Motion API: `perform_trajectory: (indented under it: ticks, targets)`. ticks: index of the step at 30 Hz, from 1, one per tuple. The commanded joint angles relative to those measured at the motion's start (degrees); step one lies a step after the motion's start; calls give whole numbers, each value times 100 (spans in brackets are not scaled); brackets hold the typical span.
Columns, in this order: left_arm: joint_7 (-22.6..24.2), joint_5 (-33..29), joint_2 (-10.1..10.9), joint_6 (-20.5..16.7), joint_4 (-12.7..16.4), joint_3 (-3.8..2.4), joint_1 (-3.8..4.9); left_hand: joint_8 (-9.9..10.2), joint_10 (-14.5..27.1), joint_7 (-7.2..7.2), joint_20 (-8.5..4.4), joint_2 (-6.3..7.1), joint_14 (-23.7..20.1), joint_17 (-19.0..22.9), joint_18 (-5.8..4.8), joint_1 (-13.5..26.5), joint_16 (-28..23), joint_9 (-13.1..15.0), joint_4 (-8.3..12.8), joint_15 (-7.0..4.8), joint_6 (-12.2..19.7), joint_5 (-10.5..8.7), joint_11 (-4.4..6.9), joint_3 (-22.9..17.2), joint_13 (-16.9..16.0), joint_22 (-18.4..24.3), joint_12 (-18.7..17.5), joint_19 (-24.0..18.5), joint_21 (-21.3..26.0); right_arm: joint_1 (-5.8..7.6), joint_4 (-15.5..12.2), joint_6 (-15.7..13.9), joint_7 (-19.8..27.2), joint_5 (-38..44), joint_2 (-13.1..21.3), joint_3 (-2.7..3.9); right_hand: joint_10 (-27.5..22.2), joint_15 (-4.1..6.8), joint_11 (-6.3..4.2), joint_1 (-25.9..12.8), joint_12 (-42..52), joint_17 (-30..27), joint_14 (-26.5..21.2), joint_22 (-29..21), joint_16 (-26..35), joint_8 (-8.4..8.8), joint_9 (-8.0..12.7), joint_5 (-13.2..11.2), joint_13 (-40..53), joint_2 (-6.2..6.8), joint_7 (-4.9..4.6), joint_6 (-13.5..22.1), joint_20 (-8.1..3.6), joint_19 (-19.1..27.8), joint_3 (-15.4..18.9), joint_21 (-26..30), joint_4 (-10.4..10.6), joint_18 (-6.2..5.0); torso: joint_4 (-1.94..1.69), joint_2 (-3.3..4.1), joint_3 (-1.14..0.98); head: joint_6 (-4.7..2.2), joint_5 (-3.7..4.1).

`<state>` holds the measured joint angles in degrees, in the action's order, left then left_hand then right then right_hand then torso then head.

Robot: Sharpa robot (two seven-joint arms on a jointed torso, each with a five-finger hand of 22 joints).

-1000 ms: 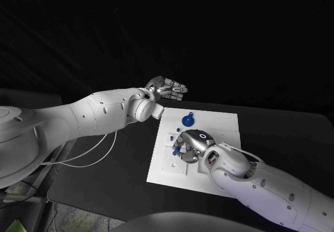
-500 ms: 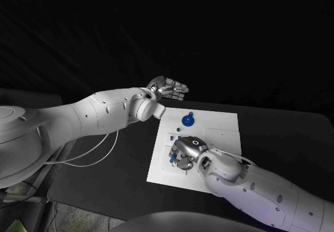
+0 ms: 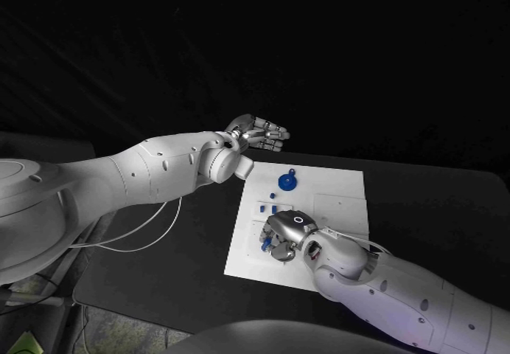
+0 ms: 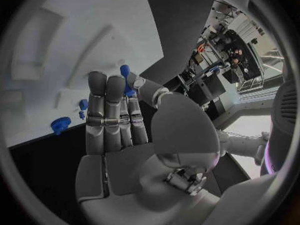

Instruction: Assemble the parts on the task board

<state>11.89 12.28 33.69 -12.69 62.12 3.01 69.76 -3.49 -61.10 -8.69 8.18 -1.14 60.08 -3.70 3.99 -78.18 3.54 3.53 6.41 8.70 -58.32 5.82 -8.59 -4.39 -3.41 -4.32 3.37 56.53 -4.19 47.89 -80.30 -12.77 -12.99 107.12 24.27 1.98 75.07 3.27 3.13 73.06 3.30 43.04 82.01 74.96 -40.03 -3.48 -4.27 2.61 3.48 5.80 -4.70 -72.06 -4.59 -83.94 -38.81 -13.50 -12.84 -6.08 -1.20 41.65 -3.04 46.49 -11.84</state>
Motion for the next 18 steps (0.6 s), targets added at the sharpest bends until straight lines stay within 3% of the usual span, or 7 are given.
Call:
perform_trajectory:
  ticks: [1, 18]
  targets:
    - [35, -33, 5, 104, 5, -3, 3, -8, 32, 2, 5, -27, -10, 0, 37, -3, -3, 4, -40, 15, 29, -22, -9, 0, 2, 8, 0, 33, -10, -15, 38, 60, -89, 150, -18, -10, 202, 27, -145, -26, 20, 6, 7, 14, 29, -22, -9, 14, 7, -52, 0, -24, -33, -9, -18, 28, -43, -107, 7, -3, 6, -4, 37]
    - [8, -29, 12, 100, -9, -2, 3, -8, 42, 2, 11, -12, -48, 2, 36, -3, -5, 4, -43, 22, 28, -22, -14, 8, 1, 10, 0, 22, -5, -31, 246, -39, -111, 354, -127, -127, 208, 26, -145, -28, 20, 5, 9, 60, 32, -22, -8, 14, 8, -43, 1, -31, -33, -17, -50, 42, -60, -103, 5, -1, -4, -19, 45]
